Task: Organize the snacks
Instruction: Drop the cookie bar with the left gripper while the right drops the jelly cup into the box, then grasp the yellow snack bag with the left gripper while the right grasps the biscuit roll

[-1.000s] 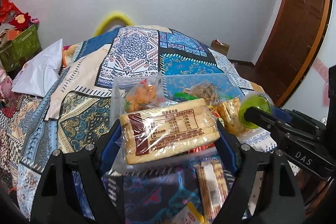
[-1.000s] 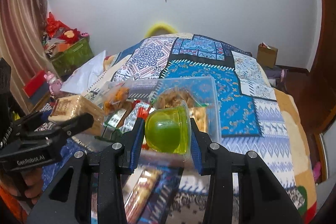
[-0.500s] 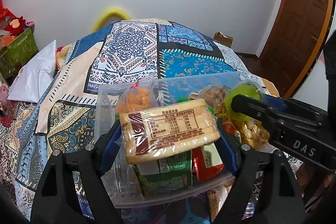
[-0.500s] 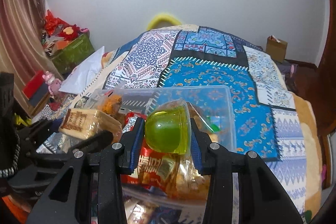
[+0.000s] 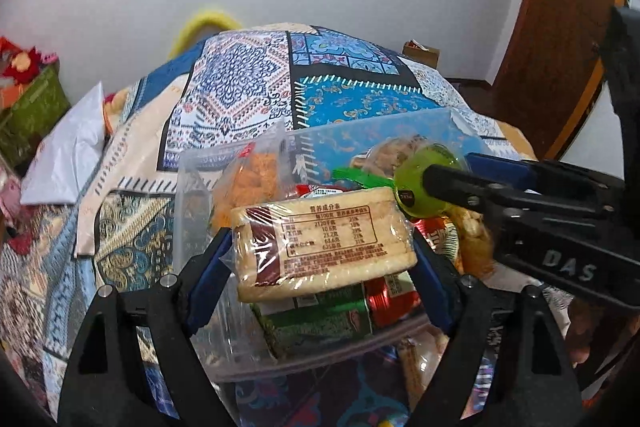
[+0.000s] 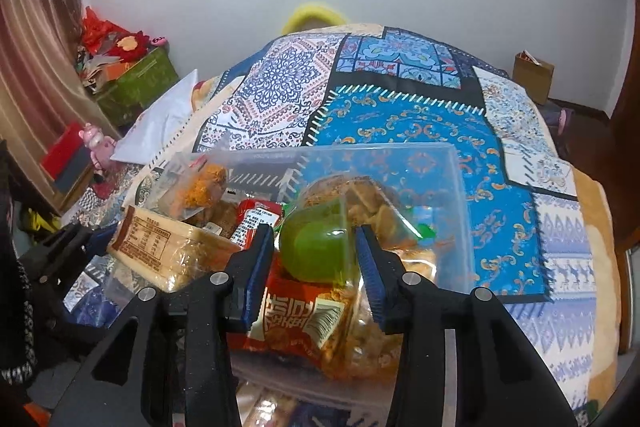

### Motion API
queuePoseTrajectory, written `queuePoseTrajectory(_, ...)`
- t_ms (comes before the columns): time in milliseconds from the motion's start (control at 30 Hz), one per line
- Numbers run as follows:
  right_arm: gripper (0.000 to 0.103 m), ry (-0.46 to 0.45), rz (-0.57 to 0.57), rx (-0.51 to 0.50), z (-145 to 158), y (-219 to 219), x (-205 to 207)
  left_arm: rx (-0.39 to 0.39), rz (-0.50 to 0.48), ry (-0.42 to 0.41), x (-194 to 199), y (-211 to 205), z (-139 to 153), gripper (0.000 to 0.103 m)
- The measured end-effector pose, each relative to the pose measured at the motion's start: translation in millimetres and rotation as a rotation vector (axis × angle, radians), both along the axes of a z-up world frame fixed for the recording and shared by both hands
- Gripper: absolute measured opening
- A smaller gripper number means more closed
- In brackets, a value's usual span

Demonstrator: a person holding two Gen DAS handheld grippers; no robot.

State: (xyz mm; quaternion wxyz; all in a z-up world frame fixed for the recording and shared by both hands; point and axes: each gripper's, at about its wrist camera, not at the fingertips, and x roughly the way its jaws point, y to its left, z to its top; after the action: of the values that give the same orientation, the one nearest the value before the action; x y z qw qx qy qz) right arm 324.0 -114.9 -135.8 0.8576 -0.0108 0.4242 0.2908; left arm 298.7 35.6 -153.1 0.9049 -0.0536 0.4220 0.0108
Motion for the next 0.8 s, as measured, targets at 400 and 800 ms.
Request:
queuePoseTrajectory(400,0.052,-0.060,-0.008,0.014,33,-23,-38,-0.048,0.040,-0.073,-47,13,45,0.083)
queuePoseTrajectory(800,0.057,0.006,0.043,-0.041,-1,-16,-92,-0.021,0.042,-0.031,-104,17,32,0.083)
